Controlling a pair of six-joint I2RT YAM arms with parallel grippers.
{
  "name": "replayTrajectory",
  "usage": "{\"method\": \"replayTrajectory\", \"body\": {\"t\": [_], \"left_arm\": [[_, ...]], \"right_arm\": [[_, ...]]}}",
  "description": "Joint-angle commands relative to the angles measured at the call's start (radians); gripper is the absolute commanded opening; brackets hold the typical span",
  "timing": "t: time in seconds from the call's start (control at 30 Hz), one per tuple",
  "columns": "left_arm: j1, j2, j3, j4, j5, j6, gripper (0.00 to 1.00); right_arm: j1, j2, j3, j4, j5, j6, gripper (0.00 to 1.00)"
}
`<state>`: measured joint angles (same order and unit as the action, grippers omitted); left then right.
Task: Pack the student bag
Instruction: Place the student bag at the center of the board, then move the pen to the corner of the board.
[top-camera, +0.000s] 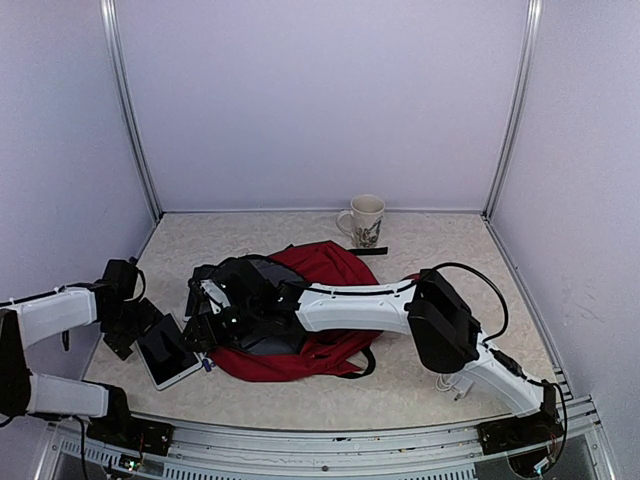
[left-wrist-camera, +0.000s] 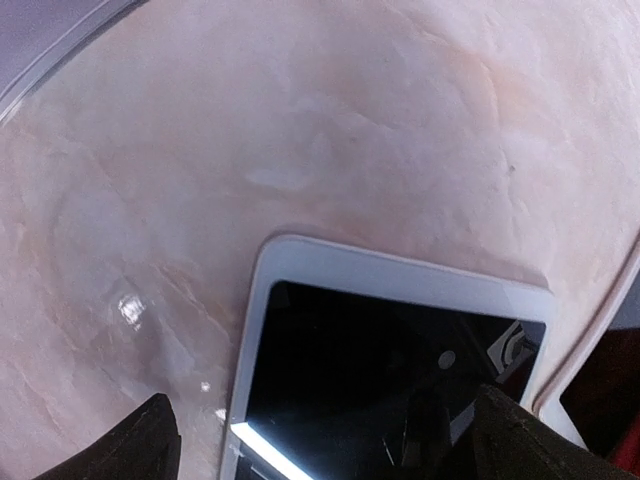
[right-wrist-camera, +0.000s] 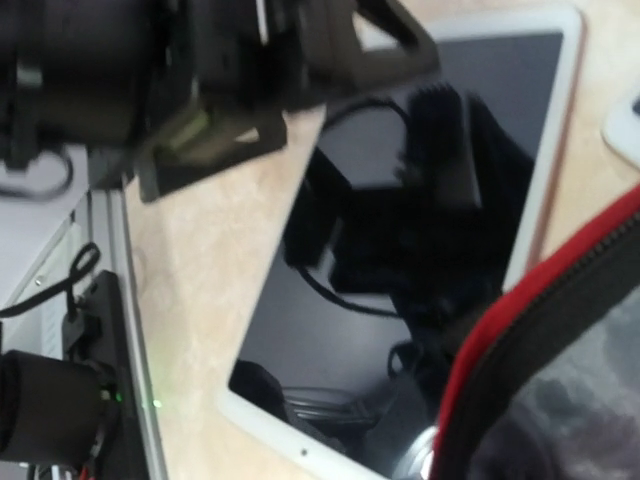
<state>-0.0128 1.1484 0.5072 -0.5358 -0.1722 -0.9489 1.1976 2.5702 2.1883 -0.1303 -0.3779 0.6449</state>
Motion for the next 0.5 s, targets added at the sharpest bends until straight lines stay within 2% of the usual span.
{"method": "replayTrajectory", "body": {"t": [0.0,0.13,0.27,0.37,0.47], "left_arm": [[0.058,0.053,0.022,0.111,-0.020,0.053,0.99],[0.102,0.123,0.065,0.165,-0.022,0.094,0.99],[0.154,0.245,0.069,0.245,0.047,0.123,0.99],[0.154,0.338,0.069,0.301,0.112,0.143,0.90],[0.152,0.389,0.040,0.333,0.177,0.139,0.73]], "right_arm": [[0.016,0.001,-0.011,-0.030,0.008,0.022,0.74],[0.016,-0.057,-0.078,-0.044,0.047,-0.024,0.75],[0.016,-0.127,-0.155,-0.066,0.092,-0.067,0.76],[0.016,-0.172,-0.210,-0.069,0.128,-0.098,0.76],[0.016,-0.210,-0.248,-0.073,0.147,-0.118,0.76]]}}
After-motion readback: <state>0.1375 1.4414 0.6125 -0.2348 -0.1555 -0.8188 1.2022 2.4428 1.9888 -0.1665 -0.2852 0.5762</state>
